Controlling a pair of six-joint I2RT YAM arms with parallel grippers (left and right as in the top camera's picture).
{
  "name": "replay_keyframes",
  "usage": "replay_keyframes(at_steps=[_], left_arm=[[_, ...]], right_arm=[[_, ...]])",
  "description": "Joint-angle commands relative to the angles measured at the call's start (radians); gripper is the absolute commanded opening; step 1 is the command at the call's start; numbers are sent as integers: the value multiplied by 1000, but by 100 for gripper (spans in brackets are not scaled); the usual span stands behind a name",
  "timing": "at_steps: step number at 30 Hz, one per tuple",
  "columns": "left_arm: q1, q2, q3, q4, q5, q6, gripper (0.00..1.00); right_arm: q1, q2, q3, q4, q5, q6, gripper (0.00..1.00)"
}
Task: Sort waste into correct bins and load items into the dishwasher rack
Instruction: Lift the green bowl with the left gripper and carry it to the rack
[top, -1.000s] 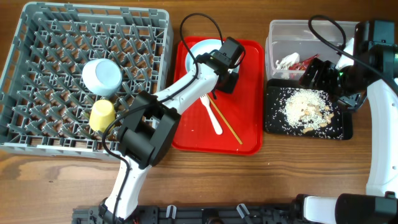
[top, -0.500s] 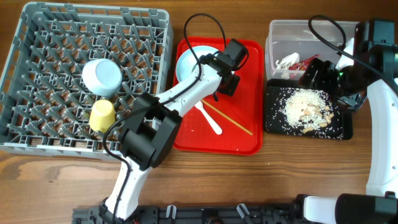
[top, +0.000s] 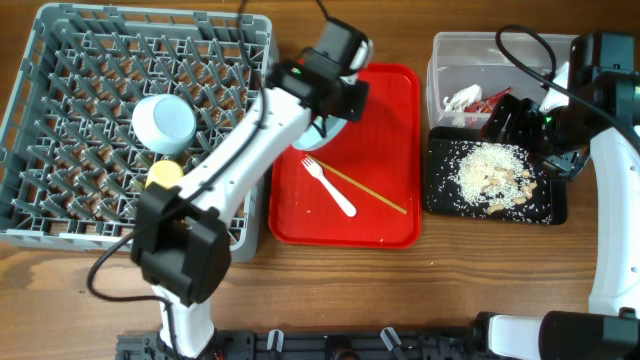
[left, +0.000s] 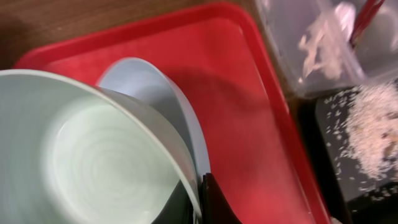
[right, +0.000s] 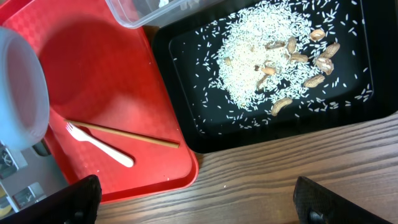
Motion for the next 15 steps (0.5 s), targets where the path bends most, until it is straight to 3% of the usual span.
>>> replay_keyframes(at_steps=[1, 15], left_arm=[[49, -24, -4, -13, 179, -13, 4], [49, -22, -5, -26, 179, -13, 4]], right_arm=[[-3, -10, 15, -1, 25, -3, 100], [-3, -10, 15, -1, 25, -3, 100]])
